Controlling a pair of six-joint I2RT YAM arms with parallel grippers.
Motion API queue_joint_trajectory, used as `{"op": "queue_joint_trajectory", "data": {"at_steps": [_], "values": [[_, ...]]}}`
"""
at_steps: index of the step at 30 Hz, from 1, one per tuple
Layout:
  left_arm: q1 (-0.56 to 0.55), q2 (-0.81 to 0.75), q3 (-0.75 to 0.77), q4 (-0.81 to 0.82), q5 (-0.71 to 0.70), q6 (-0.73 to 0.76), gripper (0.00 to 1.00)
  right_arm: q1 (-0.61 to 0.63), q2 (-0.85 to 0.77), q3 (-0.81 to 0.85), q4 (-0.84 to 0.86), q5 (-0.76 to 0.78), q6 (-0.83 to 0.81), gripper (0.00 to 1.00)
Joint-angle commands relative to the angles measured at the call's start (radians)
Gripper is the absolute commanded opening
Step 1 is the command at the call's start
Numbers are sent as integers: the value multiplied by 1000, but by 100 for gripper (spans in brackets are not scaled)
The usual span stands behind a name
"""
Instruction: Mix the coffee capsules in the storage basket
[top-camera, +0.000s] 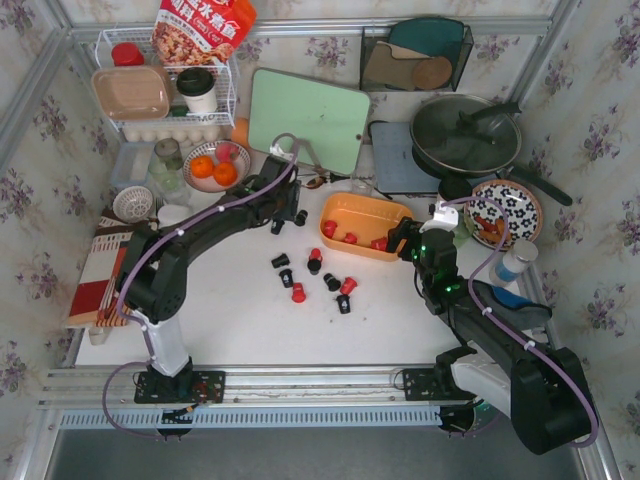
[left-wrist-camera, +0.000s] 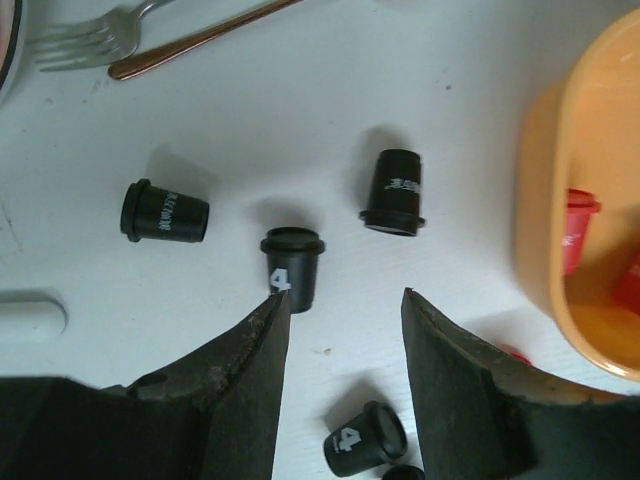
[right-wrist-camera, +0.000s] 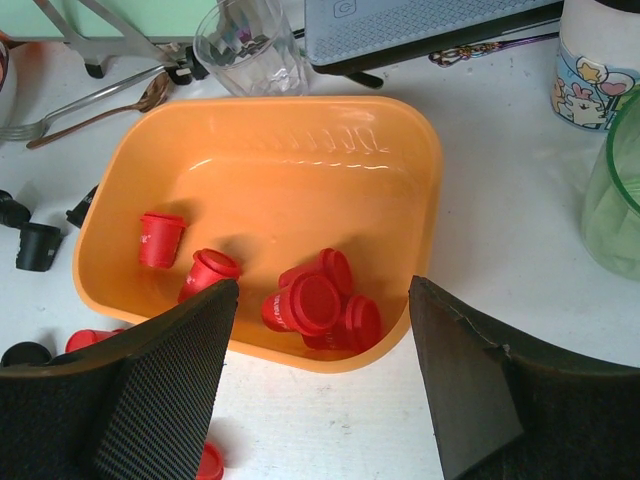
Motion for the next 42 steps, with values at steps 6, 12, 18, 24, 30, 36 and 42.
{"op": "queue_joint_trajectory", "data": {"at_steps": [6, 12, 18, 24, 30, 36, 42], "values": [[96, 68, 11, -62, 135, 23, 51, 1, 7, 6, 26, -1, -5, 77], [117, 145, 63, -120, 171, 56, 50, 1, 17, 6, 31, -3, -4, 77], [119, 190, 98, -165, 129, 54, 49, 1, 21, 7, 35, -4, -4, 77], [119, 228, 125, -193, 121, 42, 47, 1, 24, 6, 36, -7, -3, 77], [119, 267, 148, -208, 141, 20, 45, 0, 20, 4, 34, -6, -4, 77], [119, 272, 146, -202, 144, 5, 39, 0, 16, 6, 33, -8, -4, 77], [110, 209, 98, -172, 120, -7, 32, 0, 10, 6, 30, -9, -4, 77]]}}
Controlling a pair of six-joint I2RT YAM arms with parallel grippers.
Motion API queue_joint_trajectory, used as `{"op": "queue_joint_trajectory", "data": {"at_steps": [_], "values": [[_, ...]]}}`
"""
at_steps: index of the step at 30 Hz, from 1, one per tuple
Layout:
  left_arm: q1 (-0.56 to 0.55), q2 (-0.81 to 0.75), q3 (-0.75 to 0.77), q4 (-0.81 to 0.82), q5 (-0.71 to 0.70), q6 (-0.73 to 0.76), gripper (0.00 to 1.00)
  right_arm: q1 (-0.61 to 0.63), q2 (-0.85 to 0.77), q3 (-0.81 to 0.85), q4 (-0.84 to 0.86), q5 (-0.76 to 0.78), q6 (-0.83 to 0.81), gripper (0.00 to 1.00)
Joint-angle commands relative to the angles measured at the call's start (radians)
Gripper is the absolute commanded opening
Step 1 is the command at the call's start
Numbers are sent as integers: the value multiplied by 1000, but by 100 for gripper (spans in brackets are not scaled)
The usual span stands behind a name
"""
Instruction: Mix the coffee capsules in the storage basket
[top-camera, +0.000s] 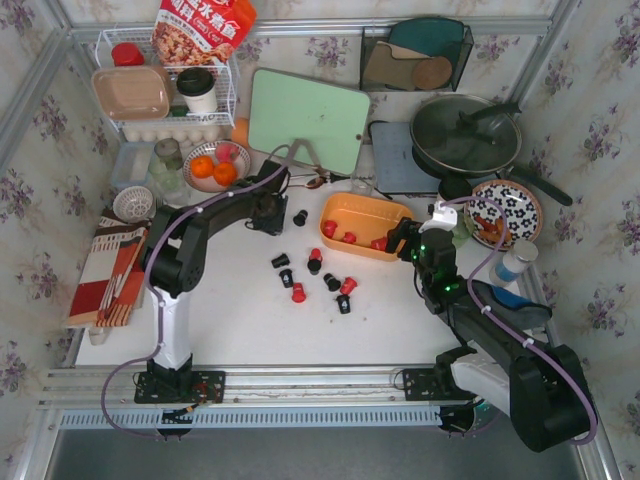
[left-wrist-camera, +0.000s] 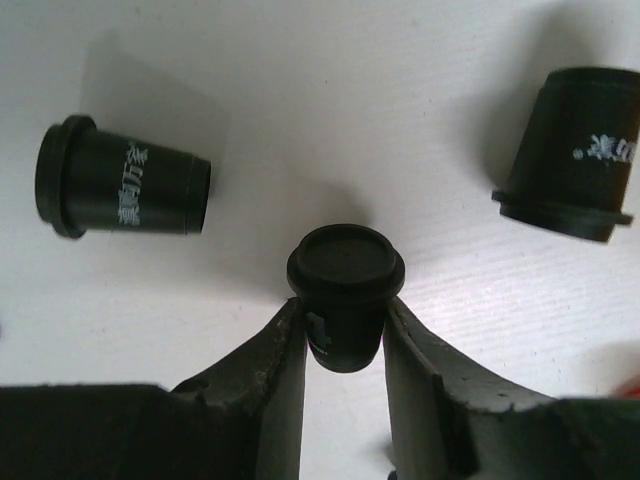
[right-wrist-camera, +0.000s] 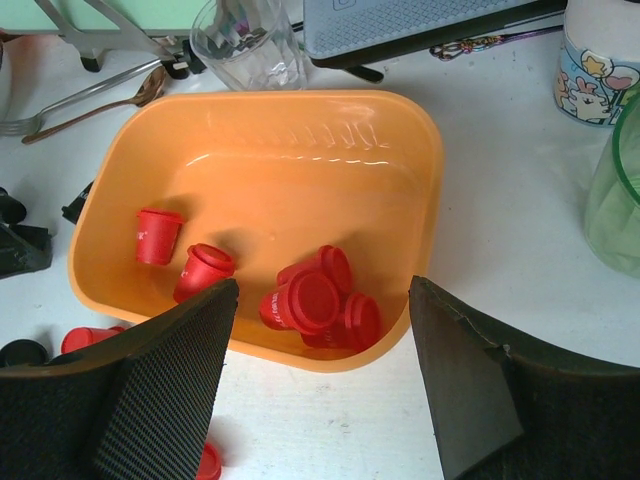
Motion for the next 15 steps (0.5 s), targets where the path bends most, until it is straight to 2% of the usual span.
{"op": "queue_joint_trajectory", "data": {"at_steps": [1, 9, 15], "values": [[-10, -62, -37, 30, -24, -14, 32, 1, -8, 6, 26, -4, -4, 77], [-61, -197, -70, 112, -57, 23, 29, 1, -11, 5, 26, -7, -2, 77], [-128, -243, -52, 204, 20, 84, 30, 1, -18, 4, 24, -7, -2, 77]]}}
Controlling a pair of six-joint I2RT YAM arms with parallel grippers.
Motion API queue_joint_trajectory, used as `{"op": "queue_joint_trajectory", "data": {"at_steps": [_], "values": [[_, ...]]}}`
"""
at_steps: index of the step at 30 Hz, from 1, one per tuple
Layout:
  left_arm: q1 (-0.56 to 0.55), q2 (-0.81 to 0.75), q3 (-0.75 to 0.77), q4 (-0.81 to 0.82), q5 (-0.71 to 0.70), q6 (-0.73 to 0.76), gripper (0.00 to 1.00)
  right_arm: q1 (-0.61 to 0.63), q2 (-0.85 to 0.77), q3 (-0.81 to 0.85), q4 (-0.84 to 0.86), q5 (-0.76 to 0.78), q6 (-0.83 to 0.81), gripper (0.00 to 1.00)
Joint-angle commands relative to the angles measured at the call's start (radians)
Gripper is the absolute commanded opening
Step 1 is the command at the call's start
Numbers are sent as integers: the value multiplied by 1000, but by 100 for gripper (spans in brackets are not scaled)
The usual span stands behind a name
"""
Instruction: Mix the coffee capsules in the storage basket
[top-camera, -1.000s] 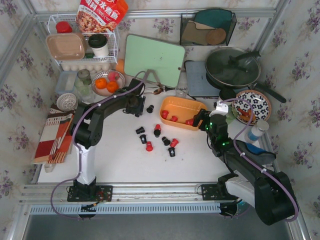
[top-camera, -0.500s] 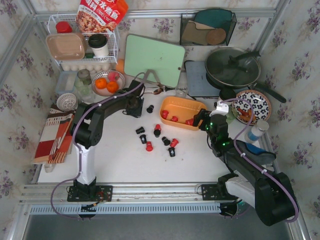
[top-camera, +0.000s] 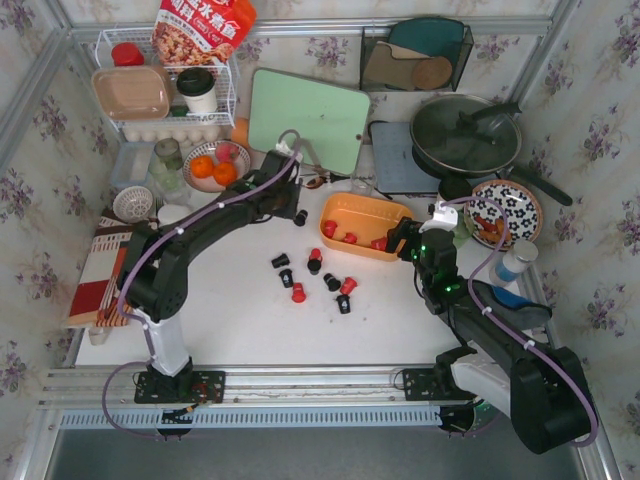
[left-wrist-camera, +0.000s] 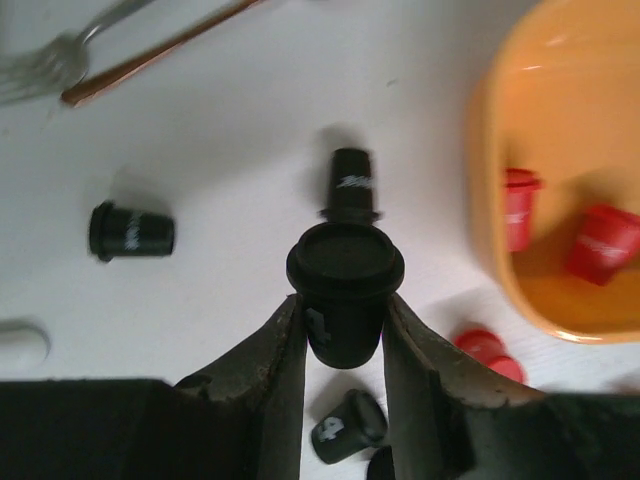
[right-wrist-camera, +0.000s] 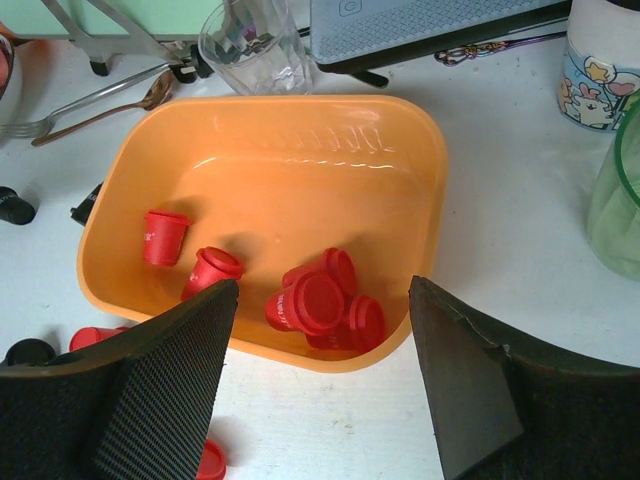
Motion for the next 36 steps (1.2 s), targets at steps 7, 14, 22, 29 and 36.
{"op": "queue_joint_trajectory", "data": {"at_steps": [7, 14, 22, 29, 36], "values": [[-99, 40, 131, 66, 108, 94, 30, 2, -9, 5, 23, -4, -5, 77], [-112, 141, 260, -31, 140, 72, 32, 2, -16, 5, 21, -8, -3, 77], [-133, 229, 345, -68, 156, 38, 34, 1, -20, 5, 20, -8, -2, 77], [-134, 270, 395, -128, 119, 3, 42, 2, -25, 5, 18, -10, -2, 77], [-134, 262, 385, -113, 118, -8, 46, 2, -28, 4, 16, -9, -2, 77]]}}
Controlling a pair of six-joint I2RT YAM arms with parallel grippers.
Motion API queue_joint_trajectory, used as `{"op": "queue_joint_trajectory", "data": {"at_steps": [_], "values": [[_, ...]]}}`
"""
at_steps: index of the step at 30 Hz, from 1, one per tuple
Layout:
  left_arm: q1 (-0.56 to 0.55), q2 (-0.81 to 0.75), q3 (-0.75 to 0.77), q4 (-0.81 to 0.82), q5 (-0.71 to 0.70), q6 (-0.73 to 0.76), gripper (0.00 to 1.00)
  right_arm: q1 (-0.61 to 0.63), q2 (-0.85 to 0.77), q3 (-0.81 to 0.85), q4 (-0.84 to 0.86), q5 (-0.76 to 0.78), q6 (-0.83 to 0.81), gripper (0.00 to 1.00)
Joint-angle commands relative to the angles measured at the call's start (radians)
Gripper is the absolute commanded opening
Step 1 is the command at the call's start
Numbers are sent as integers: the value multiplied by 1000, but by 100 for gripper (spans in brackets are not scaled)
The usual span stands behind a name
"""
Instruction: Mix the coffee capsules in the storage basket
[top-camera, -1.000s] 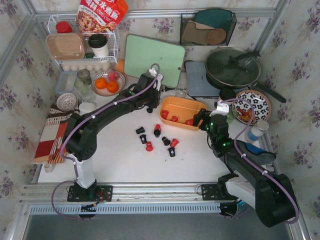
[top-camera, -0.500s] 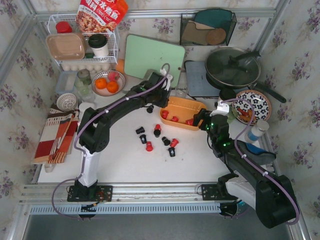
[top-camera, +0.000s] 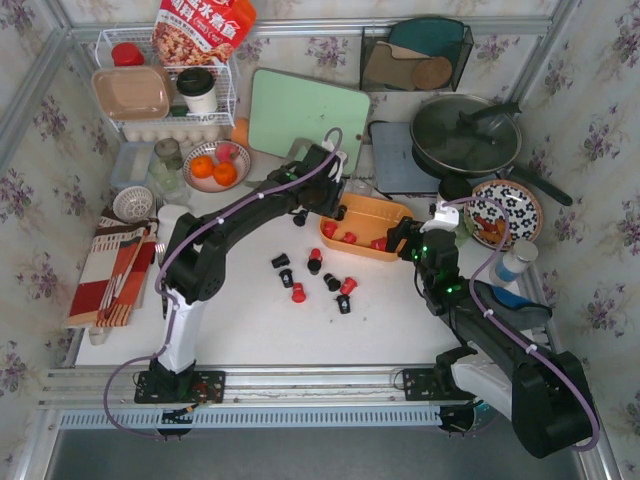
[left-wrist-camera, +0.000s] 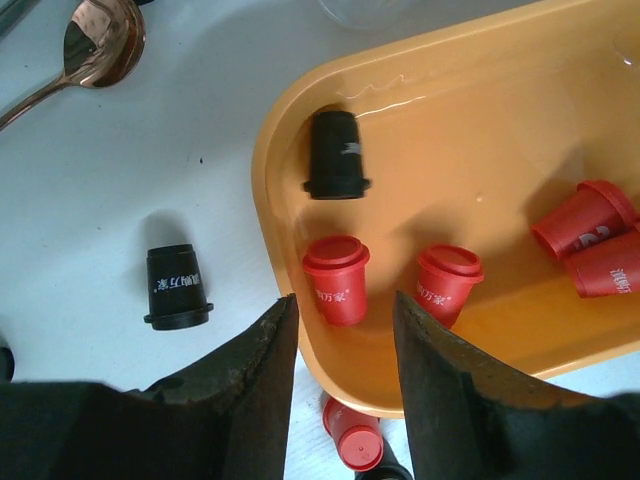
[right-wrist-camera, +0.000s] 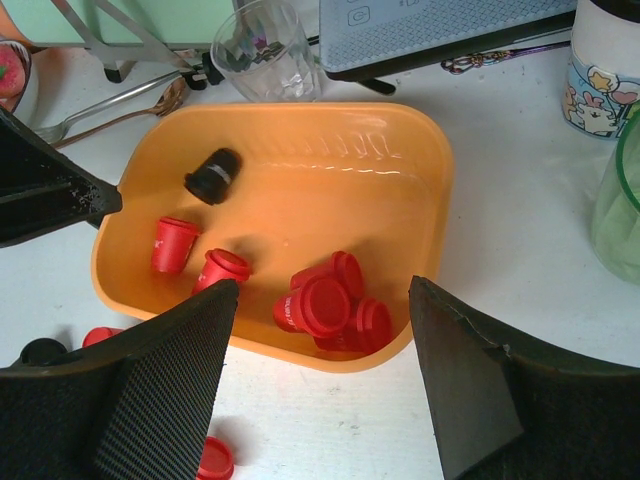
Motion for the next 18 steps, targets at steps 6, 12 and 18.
{"op": "queue_joint_trajectory", "data": {"at_steps": [6, 12, 18], "values": [[1, -48, -50, 53, -5, -16, 46, 1, -8, 4, 19, 1, -5, 77], [1, -93, -99, 87, -16, -13, 46, 2, -8, 5, 19, 0, -5, 77], [0, -175, -182, 145, -36, -6, 46, 2, -13, 5, 18, -7, -4, 77]]}}
